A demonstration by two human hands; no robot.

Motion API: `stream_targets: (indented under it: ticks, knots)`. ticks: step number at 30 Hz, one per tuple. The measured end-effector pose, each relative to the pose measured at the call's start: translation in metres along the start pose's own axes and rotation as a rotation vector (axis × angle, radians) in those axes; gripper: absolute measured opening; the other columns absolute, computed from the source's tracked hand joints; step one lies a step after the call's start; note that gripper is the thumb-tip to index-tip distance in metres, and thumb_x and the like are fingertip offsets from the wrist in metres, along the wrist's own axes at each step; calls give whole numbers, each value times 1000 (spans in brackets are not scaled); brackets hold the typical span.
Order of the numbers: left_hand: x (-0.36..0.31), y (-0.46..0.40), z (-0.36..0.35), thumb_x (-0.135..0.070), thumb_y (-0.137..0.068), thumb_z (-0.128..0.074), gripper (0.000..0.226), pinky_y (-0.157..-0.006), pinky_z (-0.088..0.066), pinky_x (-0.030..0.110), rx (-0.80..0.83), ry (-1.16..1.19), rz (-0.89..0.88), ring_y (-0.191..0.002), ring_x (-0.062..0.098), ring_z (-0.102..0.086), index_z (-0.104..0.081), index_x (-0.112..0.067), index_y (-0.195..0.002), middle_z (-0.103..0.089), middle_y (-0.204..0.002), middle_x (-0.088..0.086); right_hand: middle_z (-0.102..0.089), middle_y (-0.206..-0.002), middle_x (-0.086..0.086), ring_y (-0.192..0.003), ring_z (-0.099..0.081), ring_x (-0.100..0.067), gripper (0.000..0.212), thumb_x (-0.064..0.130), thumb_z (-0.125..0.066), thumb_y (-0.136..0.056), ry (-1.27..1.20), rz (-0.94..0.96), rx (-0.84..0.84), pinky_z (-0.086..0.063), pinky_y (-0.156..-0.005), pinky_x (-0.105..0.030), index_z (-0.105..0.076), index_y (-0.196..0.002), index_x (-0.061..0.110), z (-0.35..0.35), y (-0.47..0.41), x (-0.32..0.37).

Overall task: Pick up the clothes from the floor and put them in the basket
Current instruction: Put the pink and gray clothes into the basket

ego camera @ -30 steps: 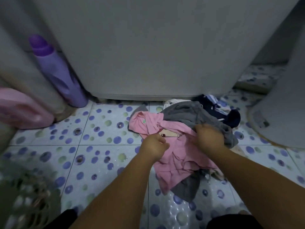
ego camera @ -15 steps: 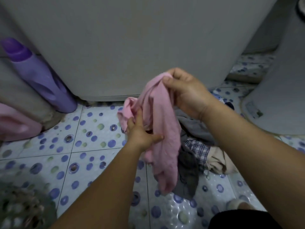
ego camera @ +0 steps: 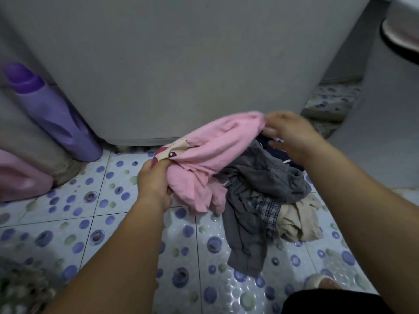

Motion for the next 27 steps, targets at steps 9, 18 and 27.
stream_targets:
  ticks: [9, 18, 27]
  knots:
    - [-7, -15, 13, -12, -78, -68, 20, -55, -55, 29, -185, 105, 54, -65, 22, -63, -61, -16, -97, -66, -85, 9, -32, -147, -13, -136, -31, -35, 70, 40, -62, -85, 1183, -241, -25, -29, -111, -51, -32, -141, 10, 13, -21, -111]
    - [-1, -16, 18, -9, -84, -59, 32, -52, -52, 27, -128, -160, 111, -62, 25, -58, -58, -4, -116, -59, -76, 13, -54, -88, -5, -100, -56, -30, 20, 31, -63, -79, 1161, -364, 73, -39, -88, -39, -56, -89, 15, -6, -22, -102]
    - [-33, 20, 17, -2, -85, -54, 18, -46, -48, 21, -55, -115, 14, -57, 20, -53, -56, -9, -101, -56, -73, 10, -64, -78, -11, -70, -61, -22, 17, -2, -56, -86, -93, -140, 334, -52, -66, -29, -60, -77, 12, -58, 26, -15]
Point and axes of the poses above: each hand's wrist, its own y-axis away from the middle knuckle, its own z-axis out of the back of the hand, x = y × z, the point moved 5 cm from there along -y, towards the middle knuckle
